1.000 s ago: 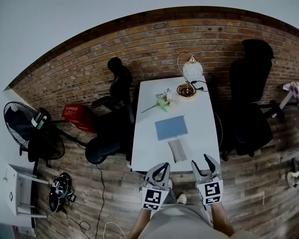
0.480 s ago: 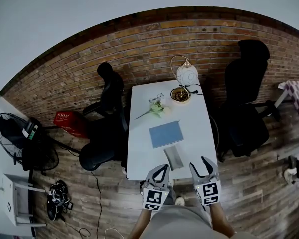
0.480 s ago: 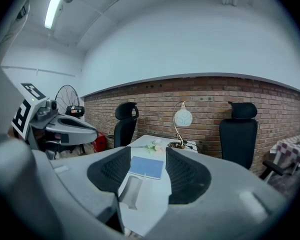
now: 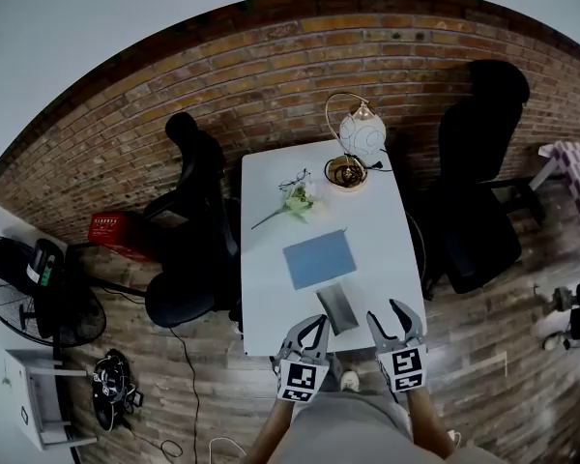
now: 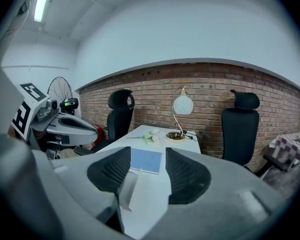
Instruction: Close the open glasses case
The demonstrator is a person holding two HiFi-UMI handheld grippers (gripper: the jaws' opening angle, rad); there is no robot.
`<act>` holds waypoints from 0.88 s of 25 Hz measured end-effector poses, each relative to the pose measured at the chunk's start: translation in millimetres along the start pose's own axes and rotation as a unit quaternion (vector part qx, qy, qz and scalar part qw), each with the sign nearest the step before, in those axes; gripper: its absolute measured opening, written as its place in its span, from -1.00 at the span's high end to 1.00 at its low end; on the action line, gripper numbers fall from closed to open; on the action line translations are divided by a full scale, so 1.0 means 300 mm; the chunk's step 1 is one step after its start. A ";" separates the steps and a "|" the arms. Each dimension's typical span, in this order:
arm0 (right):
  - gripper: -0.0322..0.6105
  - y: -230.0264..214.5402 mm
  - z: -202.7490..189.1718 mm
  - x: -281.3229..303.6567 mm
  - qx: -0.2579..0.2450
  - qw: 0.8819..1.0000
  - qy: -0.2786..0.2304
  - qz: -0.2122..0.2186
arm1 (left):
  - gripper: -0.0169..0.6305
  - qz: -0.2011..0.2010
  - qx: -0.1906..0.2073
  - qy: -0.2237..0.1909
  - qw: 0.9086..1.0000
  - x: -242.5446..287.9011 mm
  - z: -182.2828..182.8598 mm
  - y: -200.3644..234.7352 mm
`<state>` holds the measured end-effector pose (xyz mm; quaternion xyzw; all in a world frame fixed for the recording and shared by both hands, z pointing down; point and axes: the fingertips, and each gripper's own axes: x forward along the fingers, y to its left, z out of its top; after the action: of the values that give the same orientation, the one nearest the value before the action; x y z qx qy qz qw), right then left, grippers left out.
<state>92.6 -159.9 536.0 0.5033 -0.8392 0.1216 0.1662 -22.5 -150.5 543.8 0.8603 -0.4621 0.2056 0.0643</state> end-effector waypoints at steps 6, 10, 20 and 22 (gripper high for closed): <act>0.22 -0.027 -0.055 0.094 0.006 1.000 0.029 -0.009 | 0.94 -0.027 -0.007 0.023 0.999 0.095 -0.071 0.032; 0.22 -0.025 -0.100 0.138 0.015 0.999 0.048 -0.016 | 0.94 -0.050 0.000 0.043 0.998 0.140 -0.120 0.033; 0.22 -0.030 -0.203 0.226 0.030 0.995 0.087 -0.028 | 0.94 -0.088 -0.008 0.066 0.994 0.247 -0.198 0.027; 0.22 -0.036 -0.229 0.238 0.032 0.995 0.094 -0.030 | 0.94 -0.094 -0.009 0.070 0.993 0.267 -0.218 0.020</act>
<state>81.7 -196.9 627.9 0.5196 -0.8001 0.1900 0.2320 -7.4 -195.9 635.7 0.8825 -0.3758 0.2545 0.1235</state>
